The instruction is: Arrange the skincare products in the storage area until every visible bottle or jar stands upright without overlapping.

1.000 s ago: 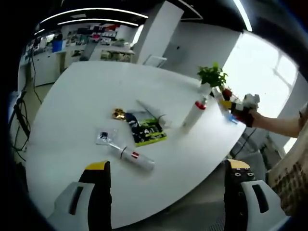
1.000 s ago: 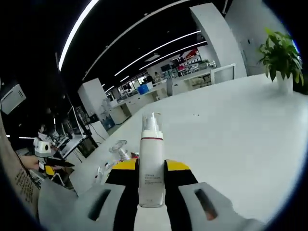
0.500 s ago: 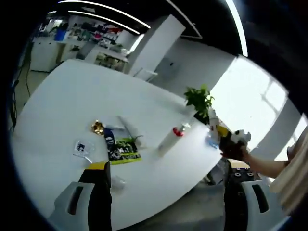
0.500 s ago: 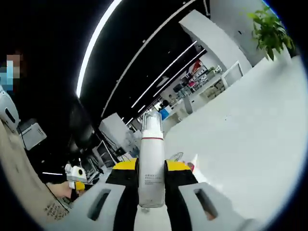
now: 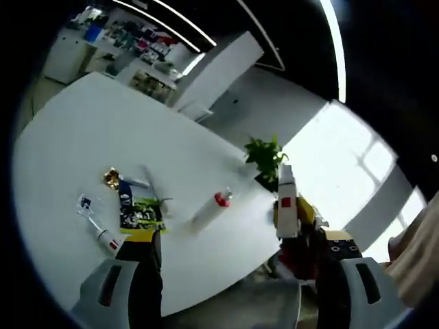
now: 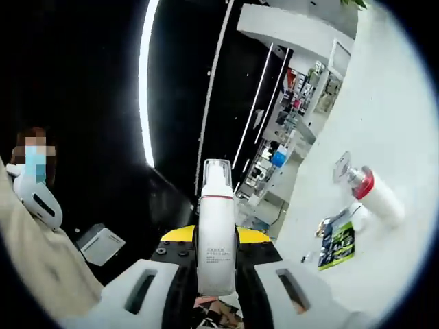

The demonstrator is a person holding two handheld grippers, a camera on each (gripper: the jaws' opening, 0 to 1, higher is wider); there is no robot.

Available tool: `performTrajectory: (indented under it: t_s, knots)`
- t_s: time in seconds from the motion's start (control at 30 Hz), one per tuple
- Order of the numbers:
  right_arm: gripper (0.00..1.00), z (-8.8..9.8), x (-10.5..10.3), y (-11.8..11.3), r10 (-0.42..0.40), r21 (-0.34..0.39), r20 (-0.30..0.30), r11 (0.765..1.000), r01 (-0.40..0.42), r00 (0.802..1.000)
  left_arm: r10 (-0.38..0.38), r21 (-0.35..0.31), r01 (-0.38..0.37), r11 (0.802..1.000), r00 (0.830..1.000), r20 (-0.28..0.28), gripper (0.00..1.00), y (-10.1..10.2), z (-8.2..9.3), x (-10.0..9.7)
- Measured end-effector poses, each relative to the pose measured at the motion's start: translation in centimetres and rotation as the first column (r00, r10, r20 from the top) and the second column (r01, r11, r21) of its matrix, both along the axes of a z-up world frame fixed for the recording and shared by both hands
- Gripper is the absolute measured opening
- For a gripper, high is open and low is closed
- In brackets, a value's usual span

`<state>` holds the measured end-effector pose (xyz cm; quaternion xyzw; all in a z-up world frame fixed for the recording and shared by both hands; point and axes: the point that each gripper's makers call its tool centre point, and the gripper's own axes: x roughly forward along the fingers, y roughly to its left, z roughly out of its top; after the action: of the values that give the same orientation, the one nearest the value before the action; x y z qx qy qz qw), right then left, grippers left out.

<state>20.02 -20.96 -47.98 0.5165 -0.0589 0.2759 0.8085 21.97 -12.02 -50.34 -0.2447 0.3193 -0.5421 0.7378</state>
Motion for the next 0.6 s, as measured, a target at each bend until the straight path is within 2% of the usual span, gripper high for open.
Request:
performTrajectory:
  t_s: [0.1,0.2,0.3,0.43,0.6]
  knots:
    - [0.19,0.7,0.0,1.6,0.066,0.013,0.032,0.998,-0.067,0.997,-0.012,-0.087,0.011,0.996,1.0,-0.009,0.88,-0.9,3.2,-0.4]
    - [0.19,1.7,0.1,3.2,0.121,0.023,0.063,0.992,-0.123,0.991,-0.022,-0.119,0.023,0.993,1.0,0.005,0.87,-1.3,4.9,-0.4]
    - [0.19,2.5,0.0,4.2,0.154,0.009,0.087,0.988,-0.155,0.984,-0.037,-0.163,0.04,0.986,0.999,0.022,0.78,-1.7,6.7,-0.3]
    - [0.19,3.3,-0.4,5.7,0.198,-0.054,0.102,0.98,-0.193,0.975,-0.048,-0.182,0.051,0.982,0.999,0.022,0.64,-2.1,6.9,-0.1]
    - [0.19,3.7,-1.0,6.9,0.263,-0.158,0.108,0.957,-0.245,0.959,-0.088,-0.179,0.093,0.979,0.995,0.038,0.59,-2.7,7.0,-1.1]
